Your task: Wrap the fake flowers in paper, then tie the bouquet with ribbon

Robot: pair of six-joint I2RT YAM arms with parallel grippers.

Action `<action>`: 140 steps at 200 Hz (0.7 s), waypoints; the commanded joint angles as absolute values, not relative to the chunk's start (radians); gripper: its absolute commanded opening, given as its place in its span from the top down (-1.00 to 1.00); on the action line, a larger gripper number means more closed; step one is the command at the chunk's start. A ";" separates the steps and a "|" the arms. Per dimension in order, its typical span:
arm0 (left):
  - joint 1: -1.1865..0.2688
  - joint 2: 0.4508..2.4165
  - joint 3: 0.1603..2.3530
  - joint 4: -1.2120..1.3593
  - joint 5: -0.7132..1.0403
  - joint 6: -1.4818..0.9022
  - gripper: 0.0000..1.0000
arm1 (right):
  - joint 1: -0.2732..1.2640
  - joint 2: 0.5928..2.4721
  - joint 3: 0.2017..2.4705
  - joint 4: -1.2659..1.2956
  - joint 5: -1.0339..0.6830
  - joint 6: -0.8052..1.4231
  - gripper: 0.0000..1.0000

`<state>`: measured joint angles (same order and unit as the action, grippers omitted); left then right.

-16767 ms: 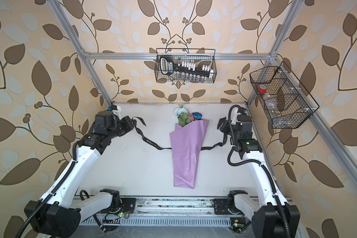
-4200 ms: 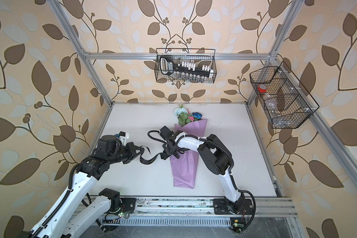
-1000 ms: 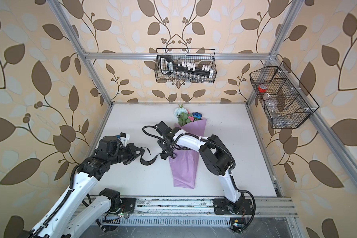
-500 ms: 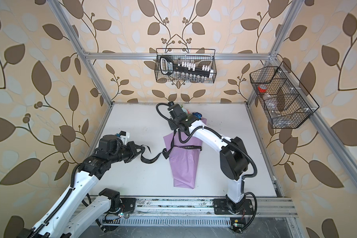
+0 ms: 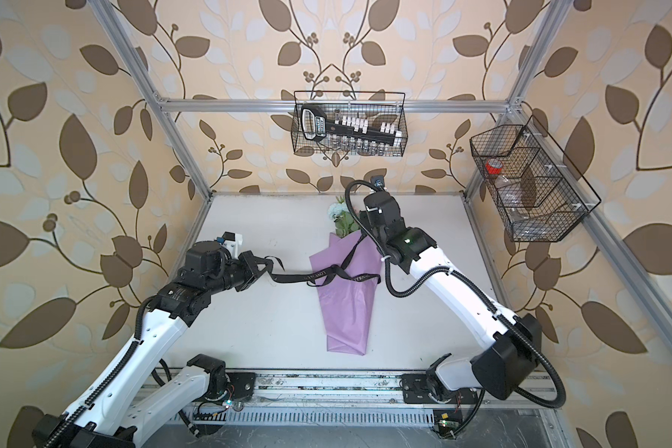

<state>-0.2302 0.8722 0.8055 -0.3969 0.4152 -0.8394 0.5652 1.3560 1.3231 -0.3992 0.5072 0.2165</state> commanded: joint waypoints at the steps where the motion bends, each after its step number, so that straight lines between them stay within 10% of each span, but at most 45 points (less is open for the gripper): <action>1: -0.239 0.872 0.871 -0.405 0.338 -0.822 1.00 | 0.565 1.261 1.253 -0.456 0.541 0.290 1.00; 140: -0.209 0.835 0.899 -0.556 0.084 -0.782 1.00 | 0.318 0.912 1.054 -0.623 0.618 0.402 1.00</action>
<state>-0.2264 0.8574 0.8722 -0.5320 0.1654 -0.8120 0.3645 0.9154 1.0668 -0.6044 0.5850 0.3859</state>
